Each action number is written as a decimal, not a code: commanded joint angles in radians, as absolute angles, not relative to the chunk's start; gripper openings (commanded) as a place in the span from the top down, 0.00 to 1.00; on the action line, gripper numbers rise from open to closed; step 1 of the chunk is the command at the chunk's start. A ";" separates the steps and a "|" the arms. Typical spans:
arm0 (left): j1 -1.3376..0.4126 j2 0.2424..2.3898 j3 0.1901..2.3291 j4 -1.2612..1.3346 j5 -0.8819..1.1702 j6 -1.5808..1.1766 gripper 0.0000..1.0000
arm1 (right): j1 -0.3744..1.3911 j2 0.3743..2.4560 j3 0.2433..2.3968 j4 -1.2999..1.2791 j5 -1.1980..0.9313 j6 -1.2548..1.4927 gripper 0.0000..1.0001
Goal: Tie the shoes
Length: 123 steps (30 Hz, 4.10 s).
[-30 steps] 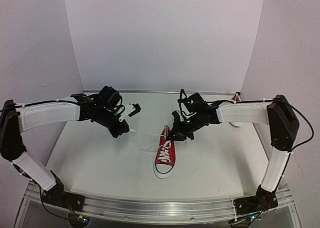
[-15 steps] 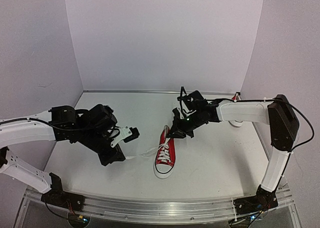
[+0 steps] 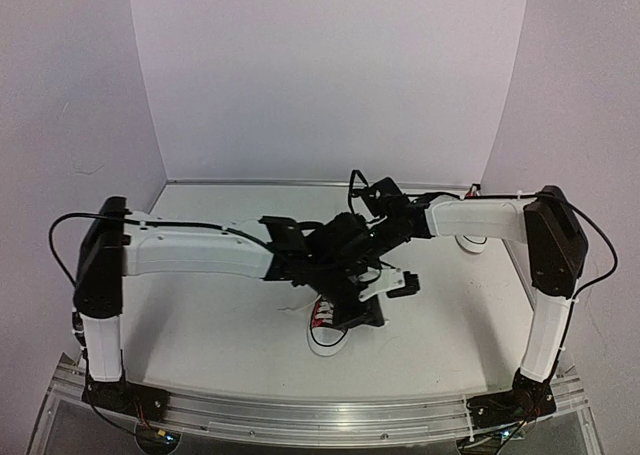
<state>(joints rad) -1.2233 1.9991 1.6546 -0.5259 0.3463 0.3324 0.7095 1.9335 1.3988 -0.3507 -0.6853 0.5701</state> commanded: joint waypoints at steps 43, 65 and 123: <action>-1.045 1.177 0.786 -0.150 -0.252 -0.253 0.36 | 0.803 2.173 1.663 -0.404 -0.791 0.514 0.89; -0.771 1.628 0.995 0.079 0.549 -0.171 0.39 | 0.674 1.941 1.607 -0.554 -0.760 0.423 0.48; -0.738 1.785 0.952 0.122 0.609 -0.148 0.89 | 0.813 2.187 1.844 -0.926 -0.425 0.014 0.93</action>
<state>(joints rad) -0.7474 1.8061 0.9672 0.0703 0.6067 -0.1281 0.8017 2.1750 1.8309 -0.9104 -0.4647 0.0346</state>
